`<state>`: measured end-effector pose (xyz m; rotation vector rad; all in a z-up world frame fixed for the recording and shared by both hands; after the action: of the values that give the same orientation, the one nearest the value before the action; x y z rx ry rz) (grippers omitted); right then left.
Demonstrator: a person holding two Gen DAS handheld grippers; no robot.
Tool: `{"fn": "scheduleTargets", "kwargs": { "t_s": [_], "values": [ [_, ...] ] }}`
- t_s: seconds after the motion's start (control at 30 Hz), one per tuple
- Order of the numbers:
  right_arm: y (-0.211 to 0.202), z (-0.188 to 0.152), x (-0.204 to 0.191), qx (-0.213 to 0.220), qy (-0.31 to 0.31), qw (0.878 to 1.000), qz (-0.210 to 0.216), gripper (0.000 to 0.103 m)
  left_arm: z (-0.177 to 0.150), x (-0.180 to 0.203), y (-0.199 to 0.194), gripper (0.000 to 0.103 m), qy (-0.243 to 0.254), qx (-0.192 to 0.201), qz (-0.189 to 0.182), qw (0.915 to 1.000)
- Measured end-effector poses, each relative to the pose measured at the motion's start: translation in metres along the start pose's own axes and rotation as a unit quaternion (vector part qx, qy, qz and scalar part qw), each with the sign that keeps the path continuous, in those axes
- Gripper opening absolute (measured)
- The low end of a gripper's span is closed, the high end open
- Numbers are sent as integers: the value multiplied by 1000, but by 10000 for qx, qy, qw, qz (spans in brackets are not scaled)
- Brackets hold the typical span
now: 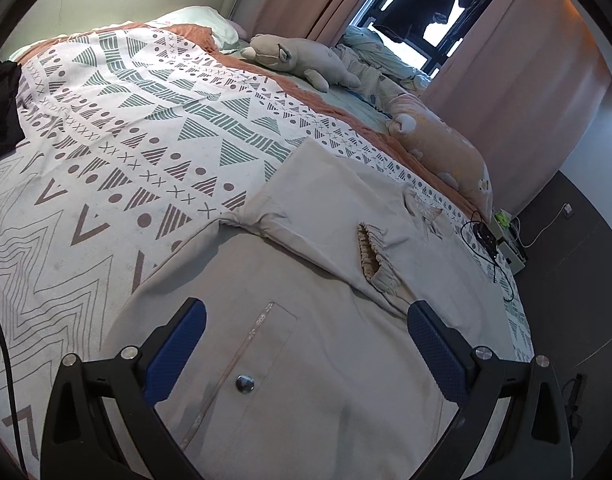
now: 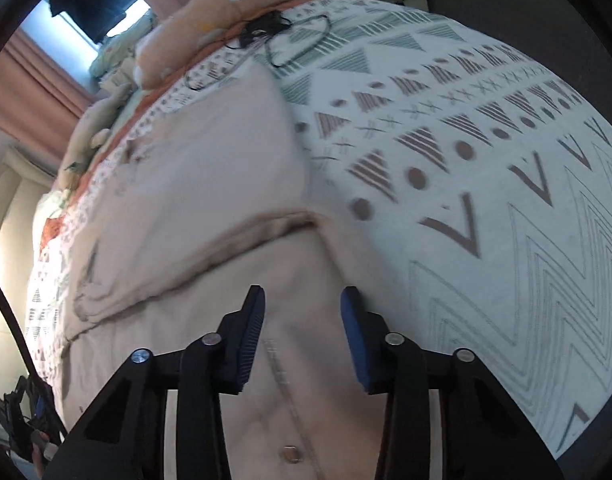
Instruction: Fold large clothes
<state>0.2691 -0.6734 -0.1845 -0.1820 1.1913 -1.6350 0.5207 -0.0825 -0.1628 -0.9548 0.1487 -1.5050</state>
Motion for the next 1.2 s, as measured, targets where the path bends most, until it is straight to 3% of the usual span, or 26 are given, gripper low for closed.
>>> {"fn": "scheduleTargets", "kwargs": {
  "t_s": [0.13, 0.37, 0.53, 0.73, 1.07, 1.1, 1.13, 1.17, 1.2],
  "values": [
    [0, -7, 23, -39, 210, 9997, -155, 16, -17, -13, -18, 103, -33, 20, 114, 9999],
    [-17, -22, 17, 95, 250, 9996, -129, 16, -35, -38, -56, 103, -212, -58, 122, 9997],
    [-31, -28, 28, 135, 237, 9996, -80, 17, -46, -48, -84, 103, 34, -67, 210, 9998],
    [-69, -43, 36, 335, 0, 9994, -42, 20, -56, -67, -107, 103, -88, -92, 232, 9997],
    [-130, -88, 57, 494, -152, 9986, 125, 21, -62, -73, -146, 103, 184, -11, -105, 9998],
    [-136, -95, 59, 489, -136, 9986, 152, 24, -62, -75, -149, 103, 209, -18, -146, 9997],
    [-141, -101, 62, 489, -113, 9985, 197, 37, -62, -77, -151, 103, 224, -26, -183, 9996],
    [-145, -107, 65, 503, -89, 9984, 255, 61, -62, -79, -152, 103, 227, -38, -212, 9995],
    [-151, -114, 66, 543, -65, 9980, 311, 71, -62, -82, -153, 103, 220, -53, -237, 9995]
  ]
}}
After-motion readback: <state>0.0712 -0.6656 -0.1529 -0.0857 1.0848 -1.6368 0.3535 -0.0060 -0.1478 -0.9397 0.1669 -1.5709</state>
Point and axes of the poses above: each gripper's, at about its wrist camera, not at the fingertips, and y roughly the way its jaws point, x to its right, z to its top, the point moved 6 cm from there along y, roughly the way its jaws point, and after that the axes turned 2 degrees about x, right-handed, at the moved point
